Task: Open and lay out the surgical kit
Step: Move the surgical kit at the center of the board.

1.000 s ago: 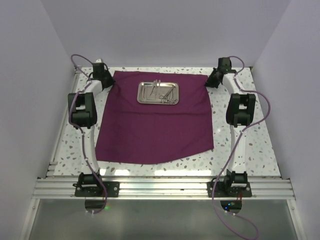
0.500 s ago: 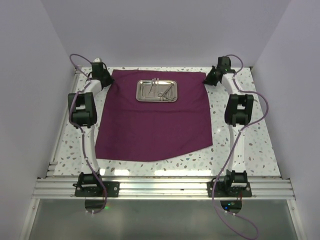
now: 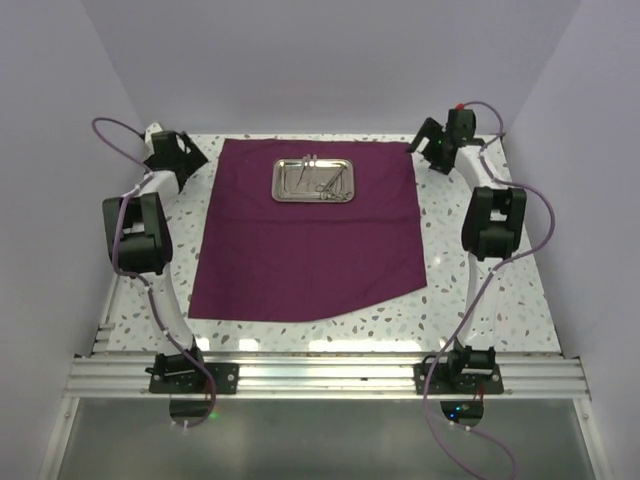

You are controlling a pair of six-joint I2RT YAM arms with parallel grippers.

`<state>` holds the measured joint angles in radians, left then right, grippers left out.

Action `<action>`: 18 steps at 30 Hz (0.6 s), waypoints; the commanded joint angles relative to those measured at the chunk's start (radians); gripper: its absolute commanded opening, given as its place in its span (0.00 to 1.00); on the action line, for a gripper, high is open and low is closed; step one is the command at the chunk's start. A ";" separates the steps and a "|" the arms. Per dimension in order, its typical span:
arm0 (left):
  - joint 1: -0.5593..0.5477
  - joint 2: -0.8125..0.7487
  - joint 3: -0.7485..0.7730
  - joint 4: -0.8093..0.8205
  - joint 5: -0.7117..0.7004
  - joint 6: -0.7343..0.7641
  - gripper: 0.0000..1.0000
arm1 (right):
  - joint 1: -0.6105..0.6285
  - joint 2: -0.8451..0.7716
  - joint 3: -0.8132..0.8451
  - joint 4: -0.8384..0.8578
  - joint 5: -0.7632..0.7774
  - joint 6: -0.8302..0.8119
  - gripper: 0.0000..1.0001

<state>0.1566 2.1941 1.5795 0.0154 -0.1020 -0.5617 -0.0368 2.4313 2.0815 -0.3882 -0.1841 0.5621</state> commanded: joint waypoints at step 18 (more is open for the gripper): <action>-0.406 -0.703 -0.717 0.273 -0.030 -0.009 0.58 | 0.448 -0.876 -1.018 0.113 0.216 -0.031 0.00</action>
<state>-0.1665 1.4425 0.8837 0.2516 -0.1448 -0.5827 0.3805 1.5894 1.1687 -0.2909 -0.0113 0.4877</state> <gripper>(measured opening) 0.583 0.009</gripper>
